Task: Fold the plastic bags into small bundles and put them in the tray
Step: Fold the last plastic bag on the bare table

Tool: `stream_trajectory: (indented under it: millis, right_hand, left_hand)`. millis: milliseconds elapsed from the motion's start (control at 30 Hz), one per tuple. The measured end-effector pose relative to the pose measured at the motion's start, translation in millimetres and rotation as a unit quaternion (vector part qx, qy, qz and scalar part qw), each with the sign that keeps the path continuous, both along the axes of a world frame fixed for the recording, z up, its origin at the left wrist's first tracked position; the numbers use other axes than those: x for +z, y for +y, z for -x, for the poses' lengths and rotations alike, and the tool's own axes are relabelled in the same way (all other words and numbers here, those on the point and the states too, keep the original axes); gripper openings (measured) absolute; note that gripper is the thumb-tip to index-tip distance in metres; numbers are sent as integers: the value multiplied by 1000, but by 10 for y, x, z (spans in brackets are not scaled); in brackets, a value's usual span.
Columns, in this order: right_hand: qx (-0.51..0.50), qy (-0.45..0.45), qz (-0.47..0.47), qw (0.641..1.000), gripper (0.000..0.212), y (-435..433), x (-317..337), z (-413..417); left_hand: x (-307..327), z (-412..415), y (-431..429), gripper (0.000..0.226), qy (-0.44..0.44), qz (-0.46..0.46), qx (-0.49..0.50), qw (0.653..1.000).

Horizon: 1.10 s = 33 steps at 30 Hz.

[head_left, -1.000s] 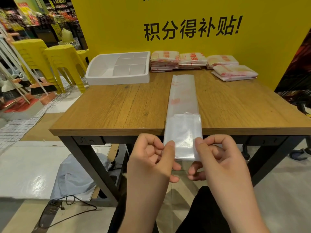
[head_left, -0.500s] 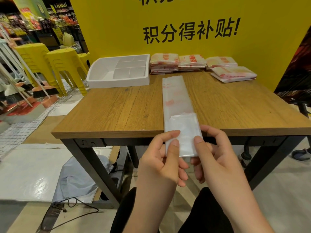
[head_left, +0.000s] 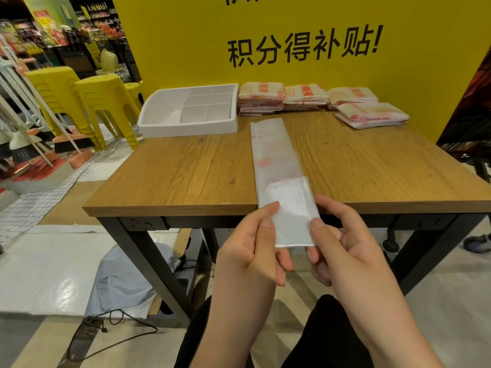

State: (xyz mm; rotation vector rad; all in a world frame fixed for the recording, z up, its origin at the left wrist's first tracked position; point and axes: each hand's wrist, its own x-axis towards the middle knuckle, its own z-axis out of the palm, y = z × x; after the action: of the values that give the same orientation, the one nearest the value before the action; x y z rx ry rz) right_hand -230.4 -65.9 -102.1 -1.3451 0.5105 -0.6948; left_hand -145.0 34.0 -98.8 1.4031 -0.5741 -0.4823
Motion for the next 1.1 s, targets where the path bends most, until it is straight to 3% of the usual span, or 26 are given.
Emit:
stream_trajectory:
  millis: [167, 433, 700, 867, 1000, 1100]
  right_hand:
    - [-7, 3, 43, 999, 33, 28, -21, -5]
    - [-11, 18, 56, 998, 37, 37, -35, -2]
    - [6, 3, -18, 1000, 35, 27, 64, 71]
    - [9, -3, -37, 999, 33, 43, 66, 103]
    - [14, 10, -44, 999, 32, 27, 86, 153]
    - [32, 16, -65, 997, 34, -14, 129, 221]
  left_hand:
    - [13, 2, 18, 20, -22, -21, -2, 1000]
    - [-23, 27, 51, 35, -67, -70, -10, 995]
    - [120, -13, 111, 40, 42, -50, -78, 995]
    - [188, -25, 212, 35, 15, -81, -116, 990]
    - [198, -74, 333, 37, -107, -134, -122, 978]
    - [161, -256, 464, 74, -304, -207, -139, 920]
